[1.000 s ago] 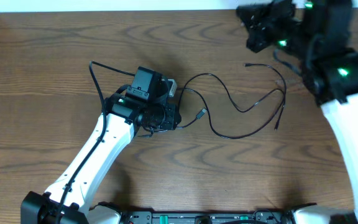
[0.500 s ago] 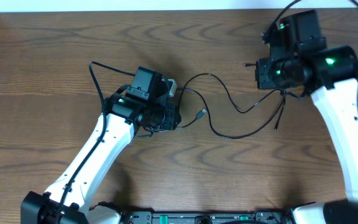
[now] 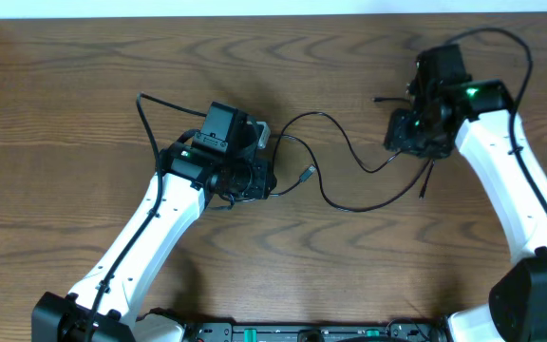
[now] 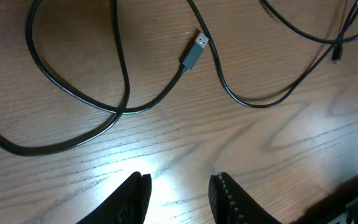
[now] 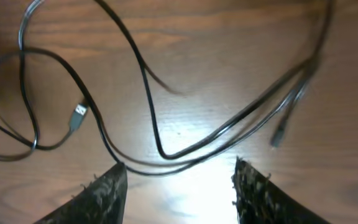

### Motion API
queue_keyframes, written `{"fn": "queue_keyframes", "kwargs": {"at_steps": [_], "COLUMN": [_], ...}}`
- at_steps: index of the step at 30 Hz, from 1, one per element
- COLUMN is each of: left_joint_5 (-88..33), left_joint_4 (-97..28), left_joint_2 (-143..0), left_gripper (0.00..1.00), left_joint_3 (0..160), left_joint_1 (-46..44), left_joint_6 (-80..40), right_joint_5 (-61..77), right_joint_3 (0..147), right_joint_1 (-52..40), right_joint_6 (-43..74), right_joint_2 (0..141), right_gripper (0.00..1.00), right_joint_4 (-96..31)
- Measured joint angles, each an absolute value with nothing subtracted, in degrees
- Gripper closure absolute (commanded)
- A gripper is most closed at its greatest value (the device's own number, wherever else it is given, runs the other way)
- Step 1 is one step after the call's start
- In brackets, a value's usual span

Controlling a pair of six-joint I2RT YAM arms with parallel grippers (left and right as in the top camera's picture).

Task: Untangle cables

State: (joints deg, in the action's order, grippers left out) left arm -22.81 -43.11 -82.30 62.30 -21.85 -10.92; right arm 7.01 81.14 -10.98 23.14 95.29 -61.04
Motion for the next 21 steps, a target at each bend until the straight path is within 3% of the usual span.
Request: {"fn": "queue_keyframes", "kwargs": {"at_steps": [11,14,20,21], "left_joint_5": [-22.8,-22.8,-22.8,-22.8], "left_joint_4": [-43.1,-43.1,-43.1,-43.1], "left_joint_2": [-82.3,-82.3,-82.3,-82.3], "left_gripper": [0.64,0.64,0.64,0.64], "left_joint_3": [62.3,62.3,62.3,62.3], "left_joint_1": [-21.8,-21.8,-21.8,-21.8], "left_joint_6": [-10.9,-10.9,-10.9,-10.9], "right_joint_5": [9.7,12.8,15.7,15.8], "right_joint_3": [62.6,58.7,57.0,56.7], "right_joint_1": [-11.2,-12.5,-14.6,-14.8], "right_joint_6": [30.7,31.6,32.5,32.7], "right_joint_2": [95.7,95.8,95.9,95.9], "right_gripper": [0.59,0.7,0.84,0.91], "right_joint_4": [-39.0,-31.8,-30.5,-30.5]}}
